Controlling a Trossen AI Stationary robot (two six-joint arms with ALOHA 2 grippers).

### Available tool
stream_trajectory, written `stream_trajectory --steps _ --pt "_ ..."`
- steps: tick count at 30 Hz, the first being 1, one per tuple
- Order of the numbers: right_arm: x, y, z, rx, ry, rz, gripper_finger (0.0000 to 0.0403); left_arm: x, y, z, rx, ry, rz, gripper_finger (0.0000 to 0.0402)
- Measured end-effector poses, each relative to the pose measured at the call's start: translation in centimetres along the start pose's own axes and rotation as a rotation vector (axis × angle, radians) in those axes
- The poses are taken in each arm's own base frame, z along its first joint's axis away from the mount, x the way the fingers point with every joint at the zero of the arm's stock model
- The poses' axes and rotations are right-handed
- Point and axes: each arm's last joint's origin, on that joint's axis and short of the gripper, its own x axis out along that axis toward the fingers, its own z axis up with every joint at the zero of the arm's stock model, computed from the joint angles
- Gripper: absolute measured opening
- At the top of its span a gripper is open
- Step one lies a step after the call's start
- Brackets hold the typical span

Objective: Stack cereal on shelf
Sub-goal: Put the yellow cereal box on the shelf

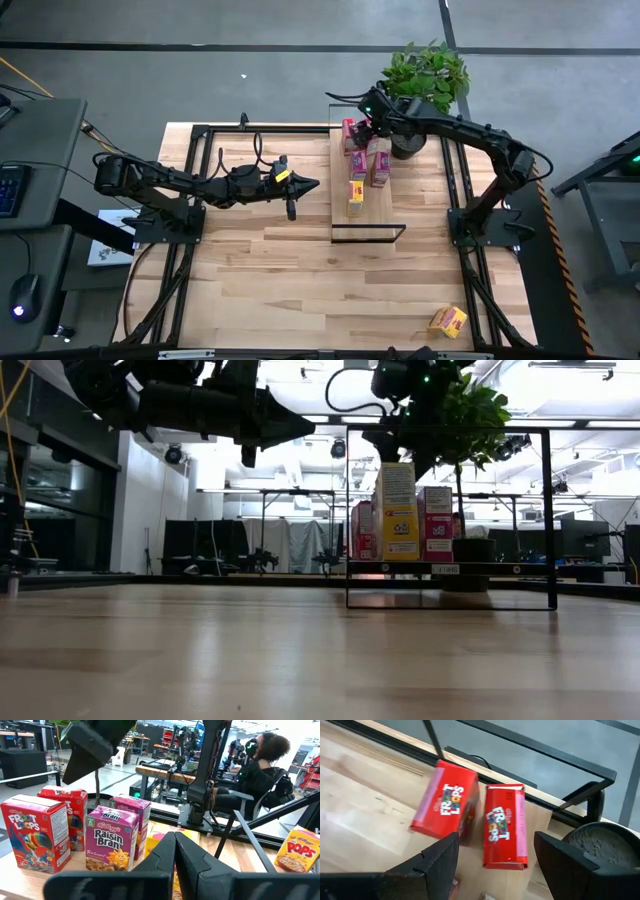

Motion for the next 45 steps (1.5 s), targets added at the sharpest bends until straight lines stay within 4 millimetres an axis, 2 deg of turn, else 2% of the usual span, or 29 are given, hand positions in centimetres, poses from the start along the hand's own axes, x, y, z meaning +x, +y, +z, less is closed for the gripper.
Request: stream_trajectory --steps 16,20,24,30,38,45 --pt "-1.8 1.3 -0.1 -0.068 -0.058 0.122 0.0251 0.0 0.0 -0.1 0.003 0.007 0.001 0.0000" --pt "-2.2 1.7 -0.2 -0.124 -0.052 0.181 0.0251 0.0 0.0 -0.1 0.003 0.008 0.002 0.0000" --pt "-2.9 2.5 -0.7 -0.252 -0.036 0.284 0.0251 0.0 0.1 -0.3 0.005 0.033 0.005 0.0000" --pt "-4.1 3.7 -2.3 -0.462 0.037 0.433 0.0251 0.0 0.1 -0.8 0.010 0.080 0.013 0.0000" --pt "-5.5 4.6 -5.4 -0.731 0.227 0.574 0.0251 0.0 0.1 -0.8 0.010 0.082 0.013 0.0000" --pt "-7.3 5.4 -8.1 -0.872 0.328 0.711 0.0251 0.0 0.1 -0.5 0.007 0.052 0.008 0.0000"
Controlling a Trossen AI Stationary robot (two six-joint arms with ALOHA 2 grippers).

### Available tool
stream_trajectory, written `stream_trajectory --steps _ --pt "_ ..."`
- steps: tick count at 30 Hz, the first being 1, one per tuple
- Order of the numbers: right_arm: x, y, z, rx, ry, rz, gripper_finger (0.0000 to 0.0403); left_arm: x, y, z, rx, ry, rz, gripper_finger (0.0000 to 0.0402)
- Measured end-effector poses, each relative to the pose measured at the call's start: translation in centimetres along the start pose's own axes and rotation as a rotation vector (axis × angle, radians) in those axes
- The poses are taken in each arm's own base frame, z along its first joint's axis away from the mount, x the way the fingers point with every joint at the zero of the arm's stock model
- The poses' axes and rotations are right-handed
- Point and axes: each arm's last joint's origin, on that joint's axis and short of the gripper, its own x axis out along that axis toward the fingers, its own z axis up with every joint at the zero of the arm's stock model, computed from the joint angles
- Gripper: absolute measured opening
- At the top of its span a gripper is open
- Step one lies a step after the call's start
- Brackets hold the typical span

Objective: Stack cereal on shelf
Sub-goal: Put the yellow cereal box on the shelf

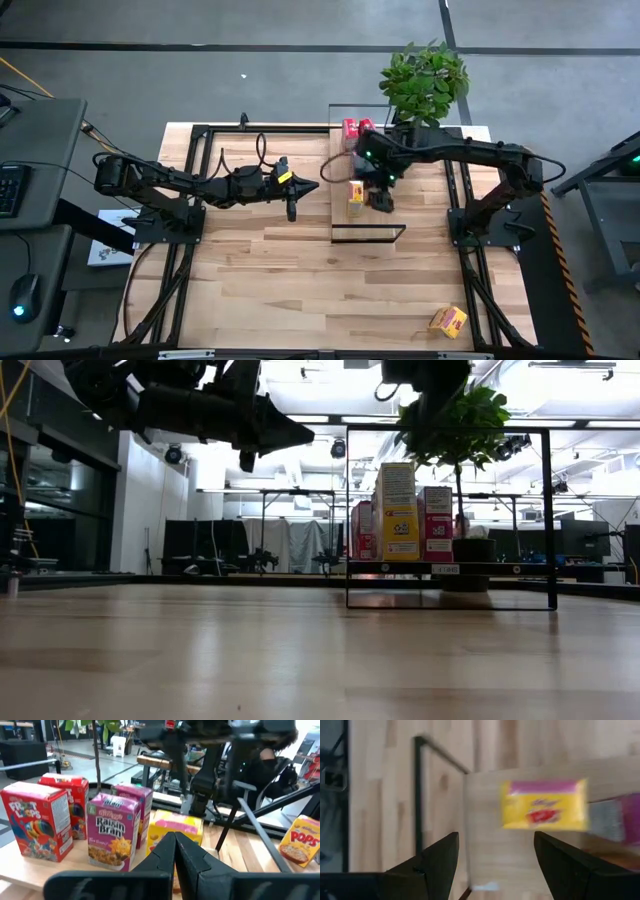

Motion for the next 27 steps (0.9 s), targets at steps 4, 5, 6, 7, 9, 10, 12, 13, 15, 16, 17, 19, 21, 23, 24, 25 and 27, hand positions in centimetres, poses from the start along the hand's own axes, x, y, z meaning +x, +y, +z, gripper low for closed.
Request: stream_trajectory --steps 4,5,6,7,9,10,12,13,15,16,17,19,21,23,24,25,27 --pt "-0.3 1.8 -2.3 -0.024 0.010 0.032 0.0251 0.0 0.0 0.0 0.000 -0.003 0.000 0.0000" --pt "-0.4 2.2 -3.2 -0.016 0.007 0.034 0.0251 0.0 0.0 0.0 0.000 -0.003 -0.001 0.0000" --pt "-0.6 2.5 -4.2 -0.003 -0.006 0.032 0.0251 0.0 0.0 0.0 0.000 -0.003 -0.001 0.0000" --pt "-0.7 2.8 -5.2 0.018 -0.027 0.031 0.0251 0.0 0.0 0.0 0.000 -0.003 0.000 0.0000" --pt "-1.0 3.4 -7.1 0.071 -0.096 0.040 0.0251 0.0 0.0 0.1 -0.001 -0.011 -0.002 0.0000" --pt "-1.2 3.8 -8.1 0.096 -0.140 0.050 0.0251 0.0 0.0 0.2 -0.002 -0.017 -0.003 0.0000" --pt "-1.4 4.6 -9.9 0.123 -0.231 0.083 0.0251 0.0 -0.1 0.3 -0.003 -0.034 -0.005 0.0000" --pt "-1.5 5.0 -10.8 0.128 -0.275 0.098 0.0251 0.0 -0.1 0.5 -0.005 -0.046 -0.007 0.0000" --pt "-1.7 5.6 -12.4 0.146 -0.357 0.114 0.0251 0.0 -0.1 0.5 -0.006 -0.056 -0.009 0.0000" --pt "-1.9 5.8 -13.1 0.157 -0.399 0.115 0.0251 0.0 -0.1 0.5 -0.007 -0.054 -0.012 0.0000" --pt "-2.0 6.1 -13.7 0.171 -0.438 0.125 0.0251 0.0 -0.1 0.5 -0.008 -0.052 -0.016 0.0000" --pt "-2.1 6.6 -14.6 0.192 -0.519 0.161 0.0251 0.0 -0.1 0.5 -0.023 -0.053 -0.018 0.0000" --pt "-2.0 7.1 -15.0 0.173 -0.601 0.221 0.0251 0.0 -0.1 0.5 -0.040 -0.052 -0.018 0.0000" --pt "-1.9 7.8 -15.0 0.140 -0.682 0.295 0.0251 0.0 -0.1 0.6 -0.057 -0.057 -0.021 0.0000" --pt "-1.8 8.2 -14.8 0.117 -0.718 0.328 0.0251 0.0 -0.2 0.6 -0.060 -0.063 -0.035 0.0000" --pt "-1.6 8.7 -14.7 0.089 -0.745 0.357 0.0251 0.0 -0.3 0.7 -0.061 -0.070 -0.061 0.0000" --pt "-1.2 9.6 -14.4 0.016 -0.776 0.399 0.0251 -0.1 -0.9 1.0 -0.075 -0.093 -0.136 0.0000"
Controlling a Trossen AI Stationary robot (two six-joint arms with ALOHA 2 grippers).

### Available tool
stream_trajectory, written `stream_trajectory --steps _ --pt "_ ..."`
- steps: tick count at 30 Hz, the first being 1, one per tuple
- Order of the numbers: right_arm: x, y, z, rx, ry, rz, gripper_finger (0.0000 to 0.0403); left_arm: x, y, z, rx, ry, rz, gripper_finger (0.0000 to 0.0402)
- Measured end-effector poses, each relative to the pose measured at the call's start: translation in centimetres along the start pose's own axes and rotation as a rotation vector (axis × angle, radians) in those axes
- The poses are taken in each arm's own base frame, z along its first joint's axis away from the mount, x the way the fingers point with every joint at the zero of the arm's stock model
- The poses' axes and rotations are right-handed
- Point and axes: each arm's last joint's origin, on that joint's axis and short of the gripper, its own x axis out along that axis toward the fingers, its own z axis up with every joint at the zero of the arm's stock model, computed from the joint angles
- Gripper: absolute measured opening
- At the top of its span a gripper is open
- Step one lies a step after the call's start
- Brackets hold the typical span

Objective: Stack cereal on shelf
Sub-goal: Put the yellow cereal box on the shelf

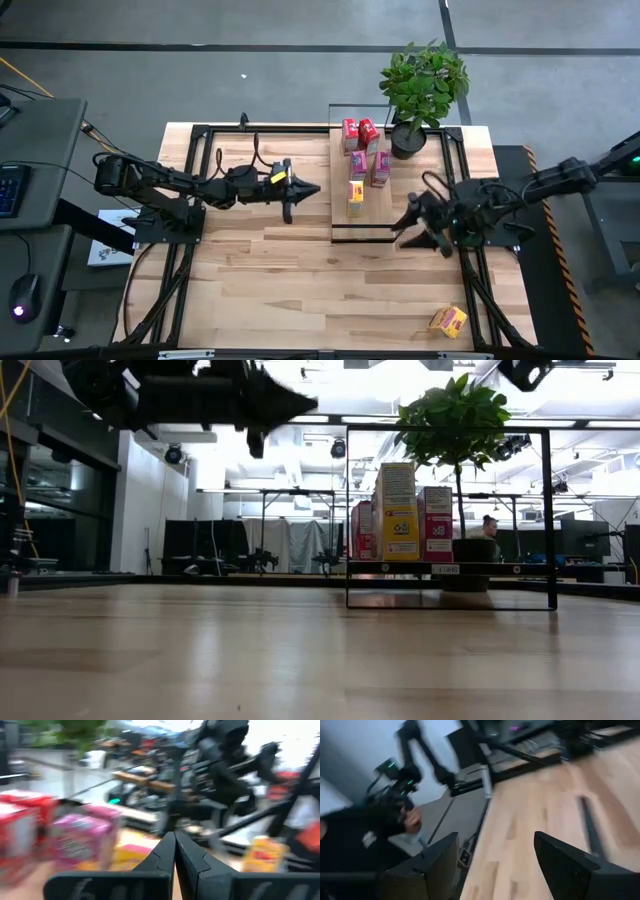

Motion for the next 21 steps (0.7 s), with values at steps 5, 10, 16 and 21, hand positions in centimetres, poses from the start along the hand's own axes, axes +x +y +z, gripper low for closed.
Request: stream_trajectory --steps 5,10,16,21 --pt "2.7 2.2 -1.2 -0.181 0.041 0.106 0.0251 -0.1 -2.2 0.3 -0.015 -0.043 -0.175 0.0000" --pt "5.2 5.0 -3.7 -0.404 0.221 0.198 0.0251 -0.3 -4.1 0.3 0.008 -0.070 -0.238 0.0000" --pt "6.6 8.2 -5.9 -0.436 0.502 0.153 0.0251 -0.4 -4.7 0.1 0.004 -0.069 -0.237 0.0000" --pt "7.4 11.8 -4.6 -0.260 0.530 -0.033 0.0251 -0.4 -4.7 0.1 0.005 -0.069 -0.237 0.0000"
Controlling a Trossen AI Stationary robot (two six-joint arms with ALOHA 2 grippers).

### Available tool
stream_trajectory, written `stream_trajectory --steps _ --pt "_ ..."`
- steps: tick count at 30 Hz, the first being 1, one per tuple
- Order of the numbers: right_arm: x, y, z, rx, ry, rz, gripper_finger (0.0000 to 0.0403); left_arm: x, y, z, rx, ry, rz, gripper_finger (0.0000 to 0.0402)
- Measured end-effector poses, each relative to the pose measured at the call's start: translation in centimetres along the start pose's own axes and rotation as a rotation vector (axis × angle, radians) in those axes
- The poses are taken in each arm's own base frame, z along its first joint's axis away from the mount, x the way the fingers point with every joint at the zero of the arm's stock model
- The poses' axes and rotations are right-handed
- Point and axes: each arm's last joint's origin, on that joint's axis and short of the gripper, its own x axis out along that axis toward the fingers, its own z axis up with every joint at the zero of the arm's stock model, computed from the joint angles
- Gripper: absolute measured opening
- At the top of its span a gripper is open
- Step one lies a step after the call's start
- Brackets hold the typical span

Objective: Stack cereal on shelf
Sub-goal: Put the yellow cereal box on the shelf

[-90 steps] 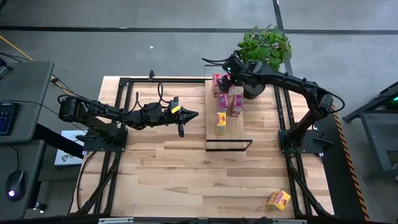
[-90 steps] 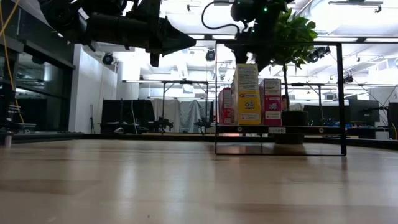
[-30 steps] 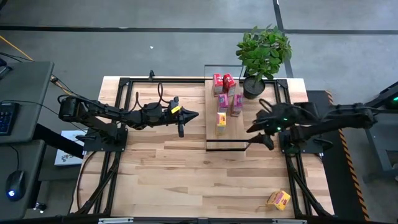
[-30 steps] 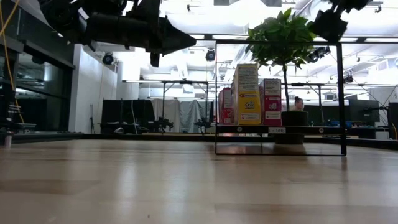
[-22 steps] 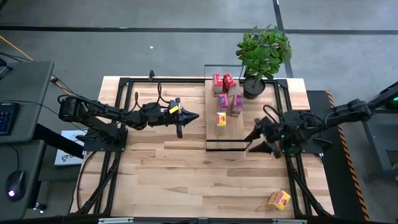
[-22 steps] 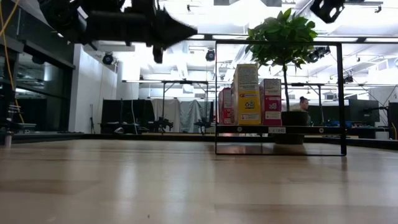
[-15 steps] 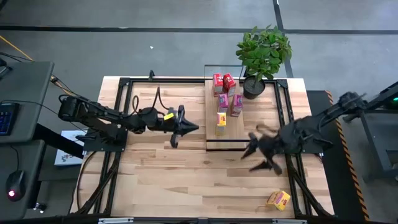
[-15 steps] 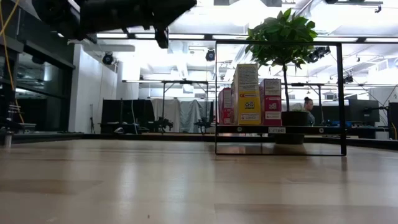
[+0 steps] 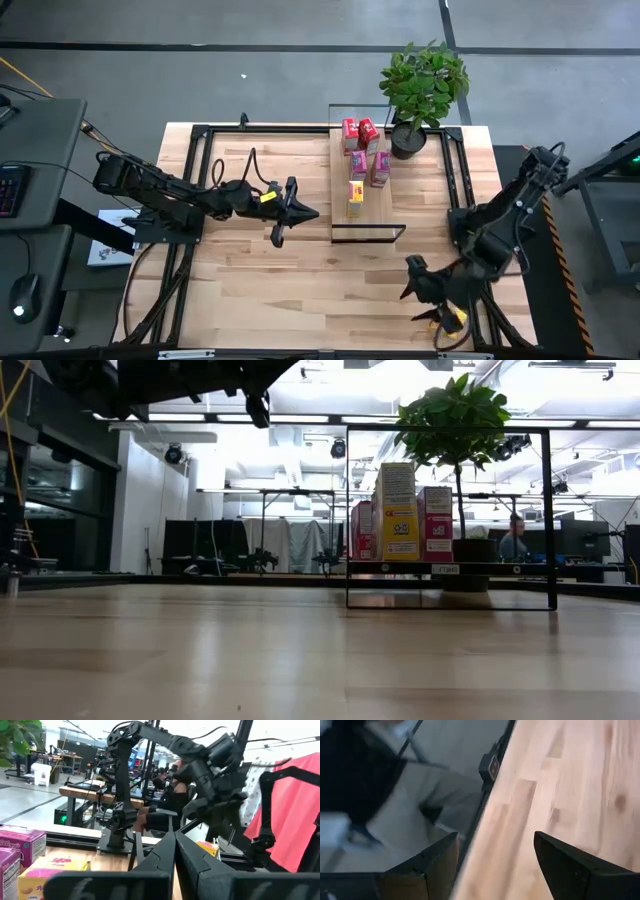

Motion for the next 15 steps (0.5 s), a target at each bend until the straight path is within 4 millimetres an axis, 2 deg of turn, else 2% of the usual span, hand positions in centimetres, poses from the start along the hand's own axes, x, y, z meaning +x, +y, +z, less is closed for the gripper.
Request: stream_trajectory --steps 3,7,10,15 --pt "-0.7 1.5 1.5 0.228 0.038 -0.036 0.0251 0.0 0.1 0.0 0.001 0.000 0.003 0.0000" --pt "-0.7 2.7 1.7 0.664 0.158 -0.105 0.0251 0.0 0.1 0.1 0.011 -0.006 0.004 0.0000" --pt "-0.3 3.7 1.2 0.916 0.265 -0.132 0.0251 0.0 0.0 0.2 0.049 -0.018 0.002 0.0000" --pt "0.8 5.9 -0.8 1.172 0.445 -0.183 0.0251 0.0 0.0 0.4 0.081 -0.047 0.013 0.0000"
